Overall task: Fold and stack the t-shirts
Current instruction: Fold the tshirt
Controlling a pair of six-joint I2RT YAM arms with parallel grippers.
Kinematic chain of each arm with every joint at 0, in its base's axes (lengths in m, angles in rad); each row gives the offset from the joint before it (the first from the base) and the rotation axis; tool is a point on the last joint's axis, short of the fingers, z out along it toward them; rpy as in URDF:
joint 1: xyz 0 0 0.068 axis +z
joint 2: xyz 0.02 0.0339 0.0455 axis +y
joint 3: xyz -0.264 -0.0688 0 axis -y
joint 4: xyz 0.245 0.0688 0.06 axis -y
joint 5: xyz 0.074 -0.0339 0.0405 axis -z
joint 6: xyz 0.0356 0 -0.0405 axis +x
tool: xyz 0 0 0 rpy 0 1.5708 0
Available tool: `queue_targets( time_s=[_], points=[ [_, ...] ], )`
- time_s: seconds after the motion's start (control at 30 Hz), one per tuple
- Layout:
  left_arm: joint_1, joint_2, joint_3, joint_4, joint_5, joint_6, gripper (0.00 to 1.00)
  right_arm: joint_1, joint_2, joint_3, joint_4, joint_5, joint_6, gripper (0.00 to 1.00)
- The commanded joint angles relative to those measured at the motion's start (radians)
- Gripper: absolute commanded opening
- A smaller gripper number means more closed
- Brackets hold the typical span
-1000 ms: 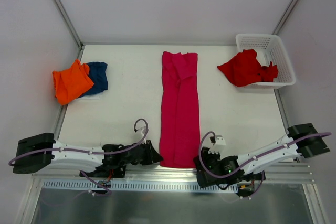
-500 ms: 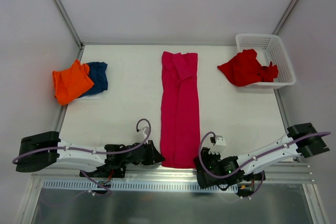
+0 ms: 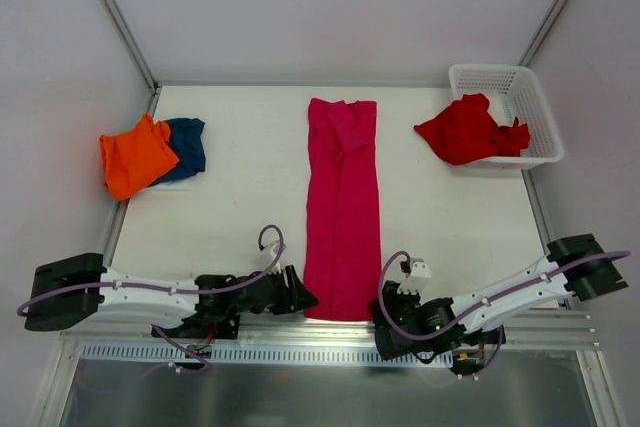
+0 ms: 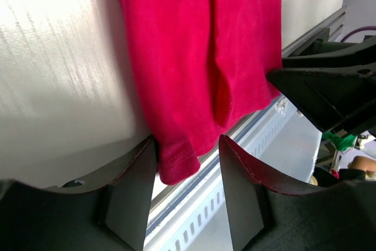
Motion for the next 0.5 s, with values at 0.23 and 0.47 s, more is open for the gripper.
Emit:
queue_targets(
  time_s=[0.23,0.47],
  points=[
    [-0.014,0.198,-0.082,0.095,0.069,0.001,0.40,0.007,0.020,0.002,0.050,0.011,0.031,0.36],
    [-0.020,0.302,-0.065,0.139,0.092,0.009,0.04,0.006,0.046,0.012,0.055,-0.004,0.027,0.05]
  ],
)
